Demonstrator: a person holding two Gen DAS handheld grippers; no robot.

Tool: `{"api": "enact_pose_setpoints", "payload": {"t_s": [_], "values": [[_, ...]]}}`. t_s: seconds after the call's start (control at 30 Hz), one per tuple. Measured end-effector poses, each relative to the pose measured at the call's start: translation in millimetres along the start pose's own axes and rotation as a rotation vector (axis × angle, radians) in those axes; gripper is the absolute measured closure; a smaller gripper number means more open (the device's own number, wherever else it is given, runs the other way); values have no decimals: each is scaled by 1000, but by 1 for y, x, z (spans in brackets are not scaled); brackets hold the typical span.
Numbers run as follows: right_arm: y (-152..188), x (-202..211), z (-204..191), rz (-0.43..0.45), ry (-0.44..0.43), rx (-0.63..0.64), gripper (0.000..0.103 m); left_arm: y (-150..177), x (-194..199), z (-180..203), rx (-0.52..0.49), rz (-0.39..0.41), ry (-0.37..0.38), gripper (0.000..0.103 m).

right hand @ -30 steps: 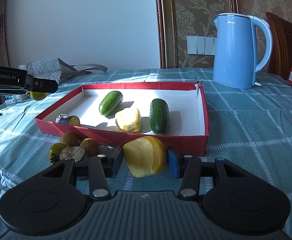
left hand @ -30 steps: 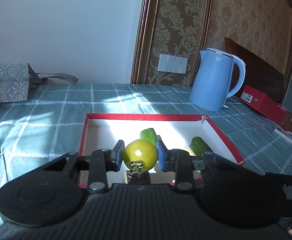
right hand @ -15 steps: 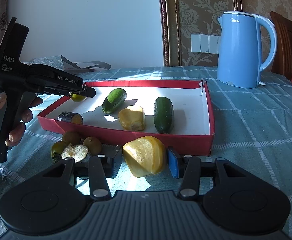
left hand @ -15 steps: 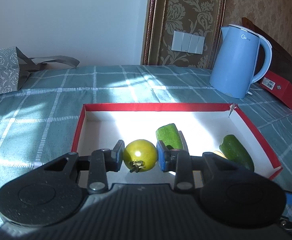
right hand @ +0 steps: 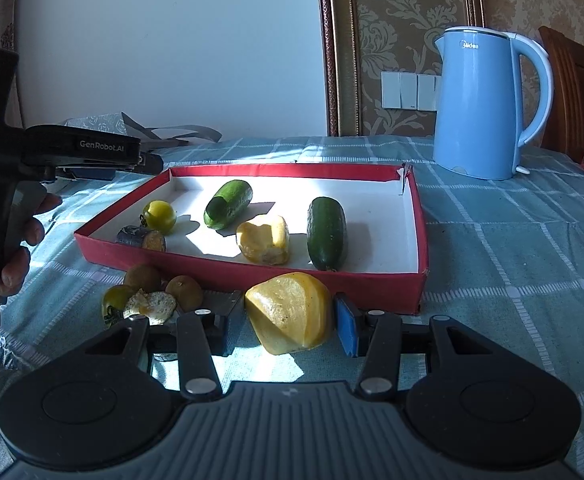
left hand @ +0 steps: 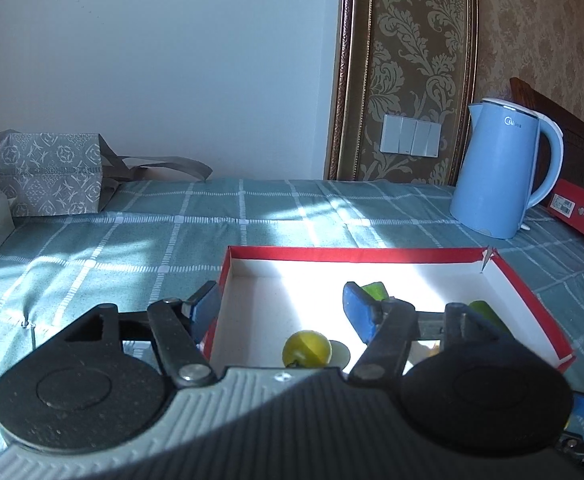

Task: Organize fruits
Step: 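Carry the tomato into the tray and open the left gripper, then lower the large yellow chunk into the tray and open the right gripper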

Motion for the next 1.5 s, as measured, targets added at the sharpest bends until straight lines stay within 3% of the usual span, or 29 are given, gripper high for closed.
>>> {"api": "enact_pose_setpoints", "payload": {"t_s": [0.13, 0.3, 0.6, 0.8, 0.97, 1.27, 1.4, 1.5], "values": [[-1, 1, -1, 6, -2, 6, 56, 12, 41, -6, 30, 37, 16, 28], [-1, 2, -2, 19, 2, 17, 56, 38, 70, -2, 42, 31, 49, 28], [-9, 11, -5, 70, -12, 11, 56, 62, 67, 8, 18, -26, 84, 22], [-34, 2, -29, 76, -33, 58, 56, 63, 68, 3, 26, -21, 61, 17], [-49, -28, -49, 27, -39, 101, 56, 62, 68, 3, 27, -18, 72, 16], [-47, -80, -66, -57, -37, 131, 55, 63, 67, 7, 15, -23, 91, 16], [-45, -77, -63, -30, -53, 96, 43, 63, 67, 8, 13, -26, 95, 16], [-54, -55, -55, 42, -83, 45, 32, 63, 67, 9, 10, -24, 99, 16]]}}
Point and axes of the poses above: each gripper's, at about its wrist camera, not at the fingertips, and x roughly against the way its jaws point, z to its right, y to its underside, the point moved 9 cm from there along -x, roughly the way its jaws point, and after that the axes turned 14 degrees about -x, right-handed, at the moved point
